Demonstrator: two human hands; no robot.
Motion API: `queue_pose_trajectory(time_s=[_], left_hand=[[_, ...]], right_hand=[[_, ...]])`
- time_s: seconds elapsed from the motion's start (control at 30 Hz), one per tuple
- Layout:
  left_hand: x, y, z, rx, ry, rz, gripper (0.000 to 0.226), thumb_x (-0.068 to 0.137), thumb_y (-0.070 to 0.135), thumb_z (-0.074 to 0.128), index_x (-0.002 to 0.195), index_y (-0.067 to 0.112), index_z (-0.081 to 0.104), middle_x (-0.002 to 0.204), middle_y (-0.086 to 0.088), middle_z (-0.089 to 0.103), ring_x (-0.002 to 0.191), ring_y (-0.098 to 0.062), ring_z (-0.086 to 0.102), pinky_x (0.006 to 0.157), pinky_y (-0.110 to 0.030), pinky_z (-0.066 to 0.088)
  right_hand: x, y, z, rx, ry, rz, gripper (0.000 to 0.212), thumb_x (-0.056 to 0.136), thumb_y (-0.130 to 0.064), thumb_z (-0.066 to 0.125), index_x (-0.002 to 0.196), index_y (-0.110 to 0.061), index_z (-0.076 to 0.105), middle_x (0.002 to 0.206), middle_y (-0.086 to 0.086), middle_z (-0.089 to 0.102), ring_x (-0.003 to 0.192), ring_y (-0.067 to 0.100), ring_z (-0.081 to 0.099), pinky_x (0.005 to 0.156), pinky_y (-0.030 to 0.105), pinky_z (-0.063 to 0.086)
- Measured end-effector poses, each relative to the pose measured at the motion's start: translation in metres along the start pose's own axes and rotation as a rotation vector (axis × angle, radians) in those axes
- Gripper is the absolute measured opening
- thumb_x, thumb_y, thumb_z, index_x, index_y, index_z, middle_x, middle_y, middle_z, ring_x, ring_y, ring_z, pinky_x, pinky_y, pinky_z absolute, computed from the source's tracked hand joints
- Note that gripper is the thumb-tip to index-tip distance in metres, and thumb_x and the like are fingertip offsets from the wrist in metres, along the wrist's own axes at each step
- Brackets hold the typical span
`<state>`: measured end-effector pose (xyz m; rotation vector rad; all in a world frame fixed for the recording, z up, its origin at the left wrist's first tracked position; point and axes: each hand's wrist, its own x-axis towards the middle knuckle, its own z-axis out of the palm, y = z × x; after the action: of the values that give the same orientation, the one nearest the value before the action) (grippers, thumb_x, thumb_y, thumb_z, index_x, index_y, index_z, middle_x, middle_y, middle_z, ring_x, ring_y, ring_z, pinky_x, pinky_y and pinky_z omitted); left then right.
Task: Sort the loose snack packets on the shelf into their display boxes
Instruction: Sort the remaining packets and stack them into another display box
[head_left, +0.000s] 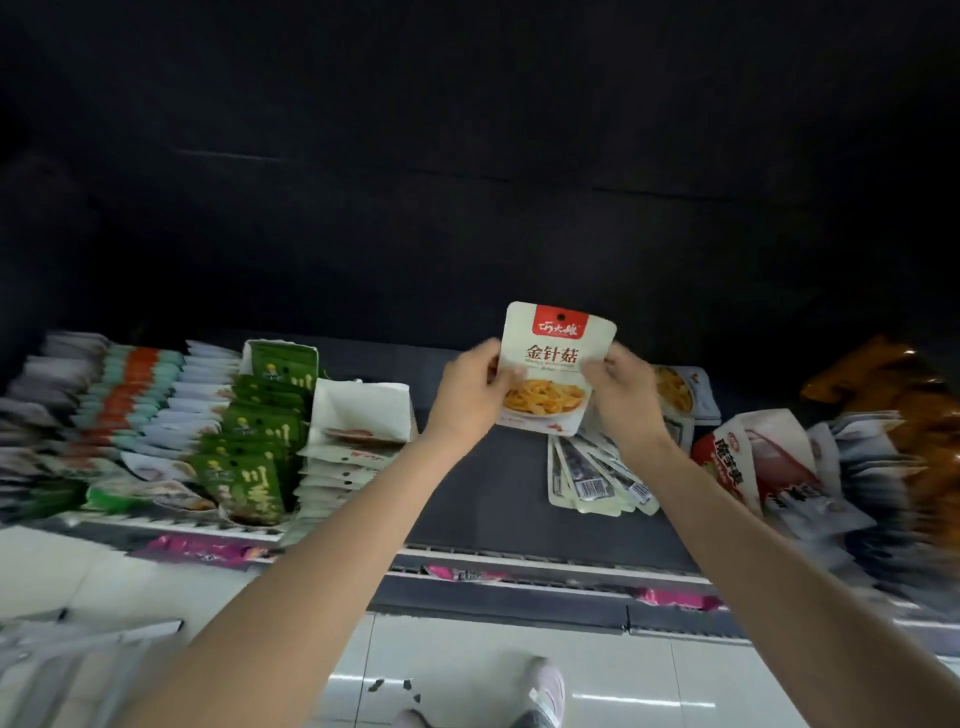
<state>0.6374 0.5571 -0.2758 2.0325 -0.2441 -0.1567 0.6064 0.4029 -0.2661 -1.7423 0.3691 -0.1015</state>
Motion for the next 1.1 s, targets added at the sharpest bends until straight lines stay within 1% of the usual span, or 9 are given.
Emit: queue_pose_trajectory(time_s=[0.07, 0.2, 0.4, 0.5, 0.57, 0.67, 0.73, 0.97, 1.1], left_hand=[[-0.009, 0.001, -0.032, -0.001, 0.076, 0.052, 0.015, 0.092, 0.018, 0.055, 0.104, 0.01, 0.062, 0.107, -0.001, 0.07, 0.096, -0.013, 0.065, 0.079, -0.033, 0.055], [-0.032, -0.008, -0.096, -0.02, 0.219, 0.071, 0.013, 0.091, 0.017, 0.057, 0.1, 0.011, 0.063, 0.101, -0.001, 0.07, 0.092, -0.014, 0.066, 0.078, -0.043, 0.056], [-0.059, -0.035, -0.158, 0.007, 0.32, 0.075, 0.015, 0.09, 0.017, 0.059, 0.103, 0.011, 0.063, 0.099, -0.001, 0.07, 0.09, -0.011, 0.066, 0.078, -0.037, 0.057], [-0.066, -0.057, -0.169, 0.153, 0.255, -0.03, 0.014, 0.087, 0.016, 0.062, 0.099, 0.011, 0.067, 0.097, 0.0, 0.069, 0.085, -0.012, 0.064, 0.081, -0.035, 0.055], [-0.07, -0.069, -0.172, 0.201, 0.196, -0.054, 0.009, 0.086, 0.013, 0.064, 0.095, 0.012, 0.067, 0.092, 0.004, 0.067, 0.087, -0.011, 0.063, 0.086, -0.033, 0.054], [-0.074, -0.071, -0.17, 0.232, 0.137, -0.003, 0.016, 0.085, 0.011, 0.064, 0.102, 0.012, 0.065, 0.099, 0.002, 0.068, 0.09, -0.007, 0.061, 0.088, -0.021, 0.049], [-0.074, -0.065, -0.162, 0.287, 0.057, 0.042, 0.02, 0.085, 0.013, 0.064, 0.105, 0.014, 0.064, 0.102, 0.003, 0.067, 0.091, -0.004, 0.06, 0.088, -0.018, 0.048], [-0.051, -0.037, -0.083, 0.32, -0.112, 0.194, 0.019, 0.088, 0.012, 0.053, 0.104, 0.016, 0.063, 0.104, 0.001, 0.067, 0.092, -0.014, 0.062, 0.085, -0.036, 0.051], [-0.026, -0.032, -0.016, 0.411, -0.256, 0.08, 0.037, 0.095, 0.016, 0.044, 0.132, 0.014, 0.046, 0.134, -0.007, 0.05, 0.122, -0.025, 0.049, 0.102, -0.039, 0.041]], right_hand=[[-0.01, -0.018, 0.02, 0.016, -0.059, -0.055, 0.025, 0.091, -0.002, 0.054, 0.112, -0.015, 0.059, 0.104, -0.002, 0.066, 0.09, 0.006, 0.064, 0.071, 0.014, 0.054], [-0.029, -0.041, 0.065, 0.061, -0.224, -0.077, 0.028, 0.089, -0.002, 0.058, 0.113, -0.017, 0.061, 0.109, 0.001, 0.068, 0.093, 0.008, 0.067, 0.081, 0.029, 0.057], [-0.046, -0.048, 0.135, 0.012, -0.25, -0.19, 0.022, 0.088, -0.005, 0.059, 0.107, -0.011, 0.068, 0.103, 0.0, 0.07, 0.097, 0.011, 0.067, 0.086, 0.031, 0.055], [-0.048, -0.032, 0.152, -0.28, -0.218, -0.248, 0.016, 0.088, -0.009, 0.06, 0.1, -0.009, 0.071, 0.091, -0.004, 0.07, 0.086, 0.008, 0.066, 0.08, 0.029, 0.054], [-0.05, -0.022, 0.157, -0.475, -0.24, -0.267, 0.017, 0.089, -0.006, 0.058, 0.099, -0.008, 0.071, 0.093, 0.0, 0.071, 0.087, 0.013, 0.066, 0.08, 0.029, 0.051], [-0.055, -0.014, 0.156, -0.518, -0.291, -0.217, 0.034, 0.084, 0.006, 0.052, 0.109, -0.011, 0.068, 0.108, -0.001, 0.068, 0.101, 0.01, 0.061, 0.091, 0.019, 0.046], [-0.056, -0.011, 0.149, -0.491, -0.283, -0.196, 0.039, 0.083, 0.009, 0.05, 0.11, -0.014, 0.066, 0.107, -0.005, 0.066, 0.1, 0.006, 0.06, 0.089, 0.015, 0.044], [-0.042, 0.017, 0.083, -0.488, 0.011, -0.056, 0.033, 0.087, 0.003, 0.048, 0.114, -0.011, 0.062, 0.115, 0.005, 0.066, 0.104, 0.016, 0.06, 0.084, 0.018, 0.04], [-0.018, 0.055, 0.035, -0.747, 0.0, 0.128, 0.046, 0.09, -0.011, 0.055, 0.134, -0.011, 0.043, 0.136, 0.015, 0.048, 0.123, 0.031, 0.048, 0.097, 0.034, 0.04]])
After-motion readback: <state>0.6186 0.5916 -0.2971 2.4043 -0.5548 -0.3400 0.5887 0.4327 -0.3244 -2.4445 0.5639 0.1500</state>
